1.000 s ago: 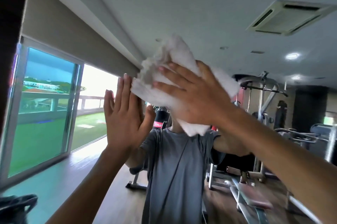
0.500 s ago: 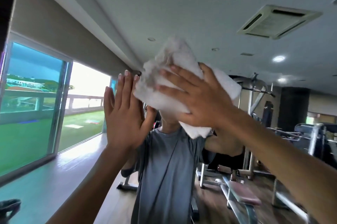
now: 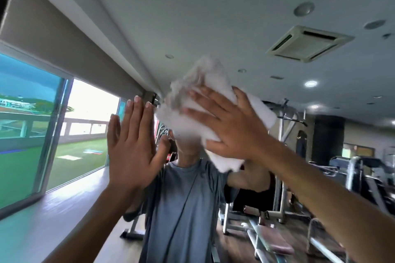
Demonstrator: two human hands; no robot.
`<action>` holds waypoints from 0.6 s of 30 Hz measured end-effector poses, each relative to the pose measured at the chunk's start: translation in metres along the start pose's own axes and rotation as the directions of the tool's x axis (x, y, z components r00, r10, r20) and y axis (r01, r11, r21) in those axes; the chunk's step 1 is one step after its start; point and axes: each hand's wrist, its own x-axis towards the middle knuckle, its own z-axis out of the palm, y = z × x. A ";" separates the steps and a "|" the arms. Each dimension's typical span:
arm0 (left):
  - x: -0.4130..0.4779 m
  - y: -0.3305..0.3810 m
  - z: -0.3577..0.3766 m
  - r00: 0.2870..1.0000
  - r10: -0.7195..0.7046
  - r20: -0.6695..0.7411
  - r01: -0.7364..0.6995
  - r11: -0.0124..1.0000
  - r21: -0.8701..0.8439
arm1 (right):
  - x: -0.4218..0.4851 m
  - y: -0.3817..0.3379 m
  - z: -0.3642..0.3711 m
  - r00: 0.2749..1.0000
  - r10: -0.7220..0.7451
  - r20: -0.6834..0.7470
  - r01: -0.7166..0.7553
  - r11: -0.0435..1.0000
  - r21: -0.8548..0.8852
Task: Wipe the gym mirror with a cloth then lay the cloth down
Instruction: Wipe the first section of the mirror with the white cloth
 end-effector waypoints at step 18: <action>-0.013 0.198 0.046 0.984 0.178 0.023 -0.173 0.975 -0.138 | -0.131 0.146 -0.014 0.853 0.521 0.041 -0.519 0.854 -0.040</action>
